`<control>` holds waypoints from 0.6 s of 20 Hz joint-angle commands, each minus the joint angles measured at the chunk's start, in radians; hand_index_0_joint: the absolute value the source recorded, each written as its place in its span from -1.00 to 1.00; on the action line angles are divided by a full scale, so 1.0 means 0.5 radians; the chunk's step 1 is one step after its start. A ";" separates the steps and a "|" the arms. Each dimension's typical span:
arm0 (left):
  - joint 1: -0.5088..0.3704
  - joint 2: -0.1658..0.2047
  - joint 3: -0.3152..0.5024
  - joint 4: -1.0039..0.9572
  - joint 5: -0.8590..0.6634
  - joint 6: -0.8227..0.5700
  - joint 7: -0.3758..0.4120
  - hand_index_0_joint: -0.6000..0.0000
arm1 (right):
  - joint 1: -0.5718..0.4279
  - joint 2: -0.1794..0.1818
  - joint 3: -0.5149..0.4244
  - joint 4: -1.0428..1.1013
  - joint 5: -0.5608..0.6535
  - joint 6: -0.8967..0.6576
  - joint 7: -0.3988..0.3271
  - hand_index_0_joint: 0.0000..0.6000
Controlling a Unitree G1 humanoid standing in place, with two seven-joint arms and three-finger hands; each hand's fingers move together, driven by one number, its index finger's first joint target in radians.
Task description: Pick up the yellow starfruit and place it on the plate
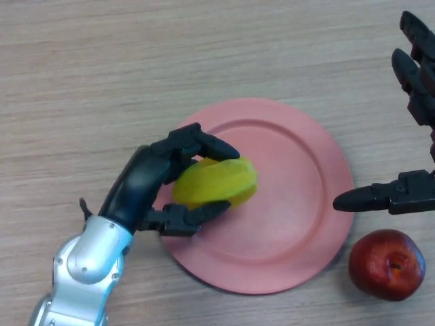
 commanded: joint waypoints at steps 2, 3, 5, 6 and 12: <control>-0.094 0.014 0.035 -0.068 0.059 -0.248 0.051 0.00 | -0.031 -0.056 -0.128 -0.097 0.055 -0.286 -0.022 -1.00; -0.085 0.013 0.011 -0.038 0.108 -0.229 0.030 0.50 | -0.029 -0.059 -0.135 -0.097 0.053 -0.287 -0.020 -1.00; -0.072 0.012 -0.017 0.005 0.269 -0.217 0.012 1.00 | -0.013 -0.058 -0.149 -0.107 0.060 -0.289 -0.014 -1.00; -0.069 0.012 -0.017 0.003 0.304 -0.207 0.015 1.00 | -0.006 -0.055 -0.148 -0.108 0.060 -0.298 -0.017 -1.00; -0.074 0.012 0.075 -0.125 0.346 -0.239 0.094 1.00 | 0.001 -0.053 -0.146 -0.136 0.042 -0.272 -0.009 -1.00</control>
